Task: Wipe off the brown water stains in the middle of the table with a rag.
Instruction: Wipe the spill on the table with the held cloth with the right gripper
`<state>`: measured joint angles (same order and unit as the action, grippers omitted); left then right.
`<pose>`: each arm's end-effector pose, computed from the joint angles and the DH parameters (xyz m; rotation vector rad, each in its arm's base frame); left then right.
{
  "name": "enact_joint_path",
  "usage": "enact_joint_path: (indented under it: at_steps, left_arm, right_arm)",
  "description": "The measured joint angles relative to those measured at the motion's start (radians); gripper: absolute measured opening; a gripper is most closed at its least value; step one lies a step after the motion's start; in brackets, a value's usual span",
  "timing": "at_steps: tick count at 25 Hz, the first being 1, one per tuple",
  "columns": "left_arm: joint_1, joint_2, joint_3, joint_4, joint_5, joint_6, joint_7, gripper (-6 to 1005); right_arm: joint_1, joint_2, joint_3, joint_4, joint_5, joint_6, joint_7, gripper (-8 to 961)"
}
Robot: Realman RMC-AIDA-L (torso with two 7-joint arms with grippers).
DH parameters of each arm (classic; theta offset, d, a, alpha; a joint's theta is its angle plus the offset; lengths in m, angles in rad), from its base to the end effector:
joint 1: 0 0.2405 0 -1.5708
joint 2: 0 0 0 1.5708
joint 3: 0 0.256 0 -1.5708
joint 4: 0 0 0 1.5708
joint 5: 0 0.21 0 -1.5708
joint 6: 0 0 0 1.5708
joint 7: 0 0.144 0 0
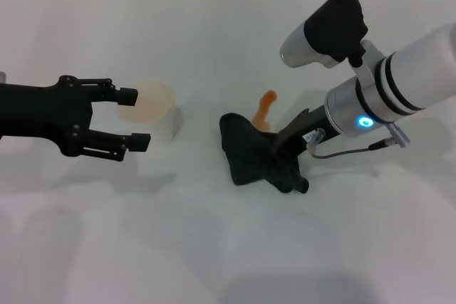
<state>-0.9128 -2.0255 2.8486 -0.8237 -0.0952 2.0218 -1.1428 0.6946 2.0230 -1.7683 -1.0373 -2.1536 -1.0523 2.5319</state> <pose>-0.2491 0.3320 0.0633 -2.9395 -0.4609 -0.5126 0.1518 0.3643 -0.0885 -2.7689 0.8187 -0.1748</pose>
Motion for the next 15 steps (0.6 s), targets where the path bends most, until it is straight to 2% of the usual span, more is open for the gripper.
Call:
enact_joint_path:
  at_steps: [15]
  left_arm:
    - [0.005, -0.001, 0.0, -0.003, 0.0, 0.0, 0.0, 888]
  right_arm:
    - [0.007, -0.006, 0.02, 0.046, -0.005, 0.098, 0.002, 69]
